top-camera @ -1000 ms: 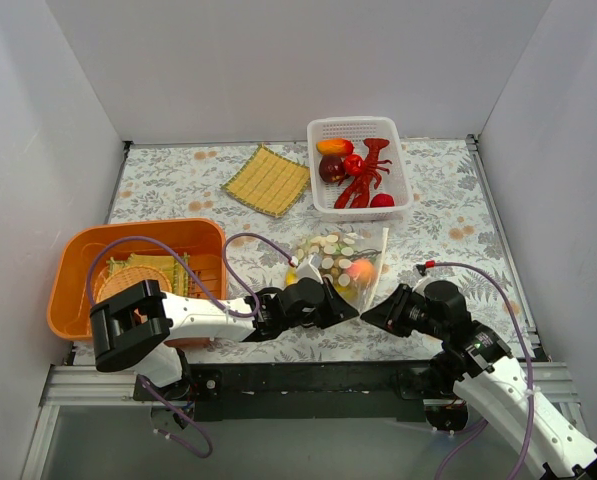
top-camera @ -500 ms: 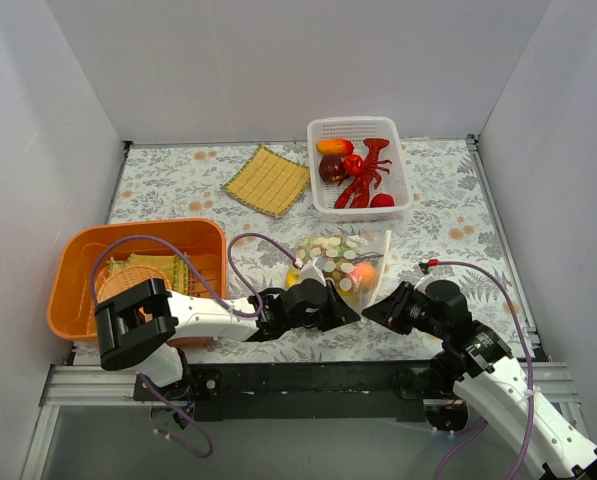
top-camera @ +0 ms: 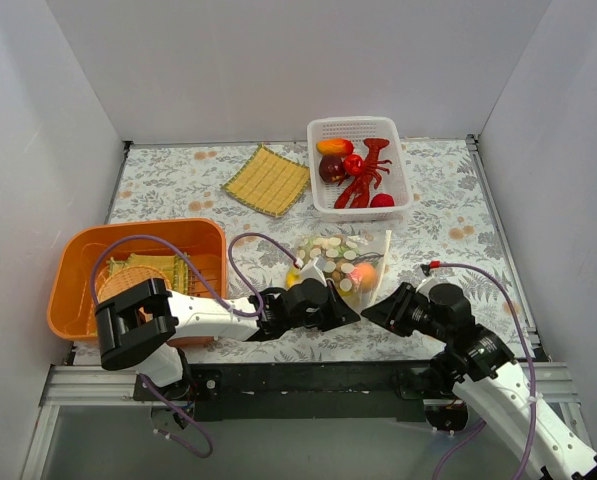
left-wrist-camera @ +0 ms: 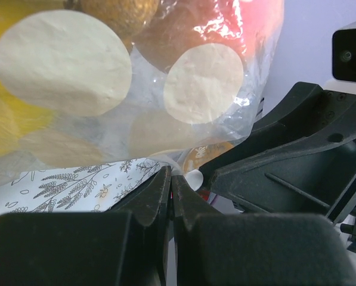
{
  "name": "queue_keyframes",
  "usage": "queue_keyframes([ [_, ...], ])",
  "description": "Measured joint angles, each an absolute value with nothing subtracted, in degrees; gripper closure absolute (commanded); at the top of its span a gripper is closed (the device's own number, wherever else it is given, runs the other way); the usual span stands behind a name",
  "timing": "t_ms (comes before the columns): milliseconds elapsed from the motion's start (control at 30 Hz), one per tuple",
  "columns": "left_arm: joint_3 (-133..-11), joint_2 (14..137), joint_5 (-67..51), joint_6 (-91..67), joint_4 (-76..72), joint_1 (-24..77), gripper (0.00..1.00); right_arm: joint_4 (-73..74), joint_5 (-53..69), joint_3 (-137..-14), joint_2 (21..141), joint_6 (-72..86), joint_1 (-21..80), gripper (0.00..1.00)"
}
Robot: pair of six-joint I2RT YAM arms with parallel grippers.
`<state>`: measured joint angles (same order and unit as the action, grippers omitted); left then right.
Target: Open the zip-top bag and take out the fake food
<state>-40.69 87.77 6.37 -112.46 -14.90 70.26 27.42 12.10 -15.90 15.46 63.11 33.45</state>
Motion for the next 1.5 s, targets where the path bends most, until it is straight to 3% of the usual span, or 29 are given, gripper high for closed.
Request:
queue_keyframes([
  [267,-42.0,87.8,6.4,-112.0,-13.6,70.3,1.0,27.4,13.7,-14.3,13.8,64.4,33.5,0.63],
  [533,-42.3,87.8,6.4,-111.9,-13.3,70.3,1.0,27.4,13.8,-14.3,13.8,64.4,33.5,0.91],
  [933,-41.9,87.7,5.5,-111.9,-13.7,70.3,1.0,28.7,10.1,-16.6,17.5,62.7,33.5,0.92],
  [1500,-41.4,82.1,4.9,-111.9,-11.3,70.0,1.0,29.3,-1.5,-31.6,37.1,49.8,31.7,0.88],
])
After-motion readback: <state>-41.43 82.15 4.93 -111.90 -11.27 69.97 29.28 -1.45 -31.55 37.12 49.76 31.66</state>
